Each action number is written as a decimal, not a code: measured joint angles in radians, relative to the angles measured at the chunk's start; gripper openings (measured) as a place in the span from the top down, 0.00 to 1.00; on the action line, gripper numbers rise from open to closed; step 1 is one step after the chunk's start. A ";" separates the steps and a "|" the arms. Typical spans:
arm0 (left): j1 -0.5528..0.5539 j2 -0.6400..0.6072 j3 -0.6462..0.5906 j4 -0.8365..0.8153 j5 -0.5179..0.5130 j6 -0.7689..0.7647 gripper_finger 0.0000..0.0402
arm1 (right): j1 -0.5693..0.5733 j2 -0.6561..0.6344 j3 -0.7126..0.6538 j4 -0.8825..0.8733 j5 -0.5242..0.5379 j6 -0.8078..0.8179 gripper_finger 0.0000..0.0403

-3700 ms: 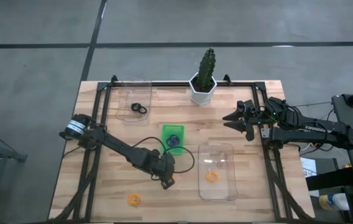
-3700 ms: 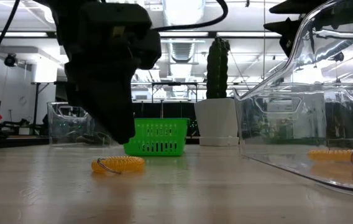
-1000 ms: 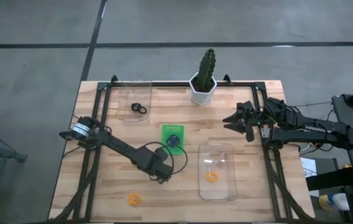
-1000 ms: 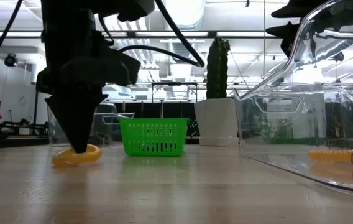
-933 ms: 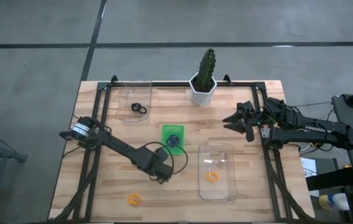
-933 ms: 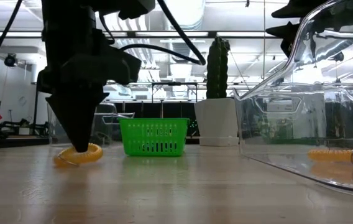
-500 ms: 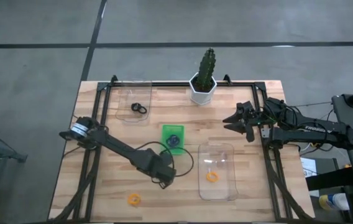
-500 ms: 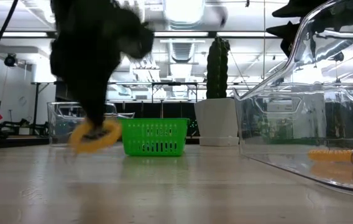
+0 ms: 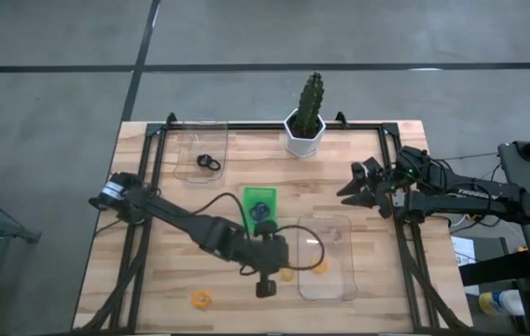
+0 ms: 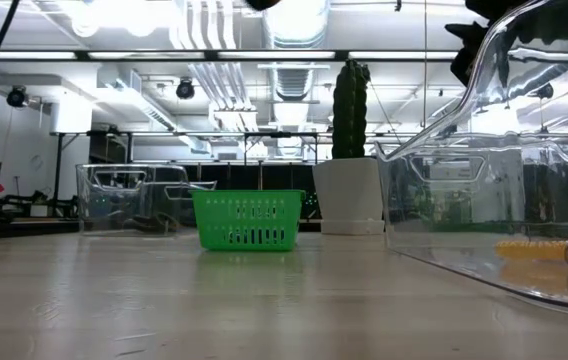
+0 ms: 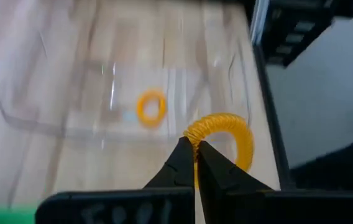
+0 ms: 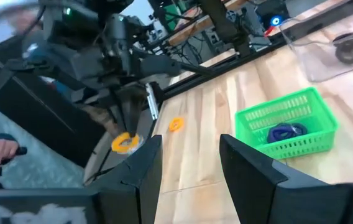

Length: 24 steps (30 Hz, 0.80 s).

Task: Sort spring keychains
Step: Put the top yellow spring keychain into the bottom transparent bin

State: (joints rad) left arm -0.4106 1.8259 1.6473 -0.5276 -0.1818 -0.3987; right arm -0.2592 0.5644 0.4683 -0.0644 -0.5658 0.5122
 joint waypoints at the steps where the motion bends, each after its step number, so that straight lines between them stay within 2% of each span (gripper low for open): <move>1: 0.009 0.000 0.004 0.026 0.000 0.025 1.00 | 0.000 0.000 0.000 0.000 -0.012 0.004 0.61; 9: 0.122 0.000 0.003 0.113 -0.014 0.053 1.00 | 0.038 0.000 0.000 0.004 -0.063 0.079 0.61; 16: 0.225 0.005 0.002 0.174 -0.082 -0.025 1.00 | 0.109 0.000 0.000 0.004 -0.058 0.068 0.59; 20: 0.268 0.005 0.003 0.223 -0.096 -0.053 1.00 | 0.118 0.000 0.000 0.001 0.026 0.041 0.58; 24: 0.306 0.005 0.003 0.265 -0.109 -0.075 1.00 | 0.118 0.000 0.000 0.000 0.168 -0.054 0.59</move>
State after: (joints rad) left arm -0.1051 1.8313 1.6505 -0.2626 -0.2904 -0.4741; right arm -0.1413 0.5644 0.4683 -0.0648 -0.3976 0.4587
